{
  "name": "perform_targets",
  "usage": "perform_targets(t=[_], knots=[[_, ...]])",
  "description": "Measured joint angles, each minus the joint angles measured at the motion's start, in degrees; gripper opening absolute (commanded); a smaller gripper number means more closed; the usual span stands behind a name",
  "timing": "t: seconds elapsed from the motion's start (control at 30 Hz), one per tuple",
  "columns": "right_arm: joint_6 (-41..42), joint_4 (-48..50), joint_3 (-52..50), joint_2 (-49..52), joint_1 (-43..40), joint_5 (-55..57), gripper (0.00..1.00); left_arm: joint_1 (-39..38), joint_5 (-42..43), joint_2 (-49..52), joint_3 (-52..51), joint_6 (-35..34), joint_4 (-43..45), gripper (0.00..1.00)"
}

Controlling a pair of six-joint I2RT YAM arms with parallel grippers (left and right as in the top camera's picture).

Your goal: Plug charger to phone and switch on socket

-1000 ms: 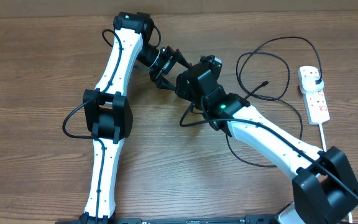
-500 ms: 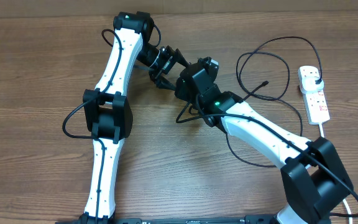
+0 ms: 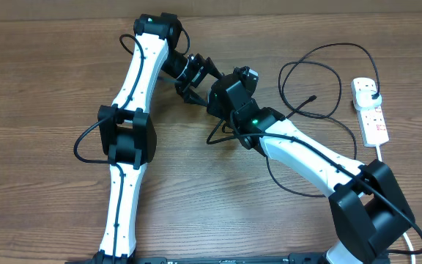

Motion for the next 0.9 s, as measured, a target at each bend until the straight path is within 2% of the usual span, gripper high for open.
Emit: perform_targets(t=[0.27,0.9], knots=[[0.07,-0.11,0.11,0.9,0.0,-0.04,0.41,-1.66,-2.1,0.0,0.0,-0.59,1.29,0.51],[5.2,-2.99,0.33,2.69,0.0,-0.24,0.29,-2.6,-9.18,0.0,0.0,-2.97,1.51,0.51]])
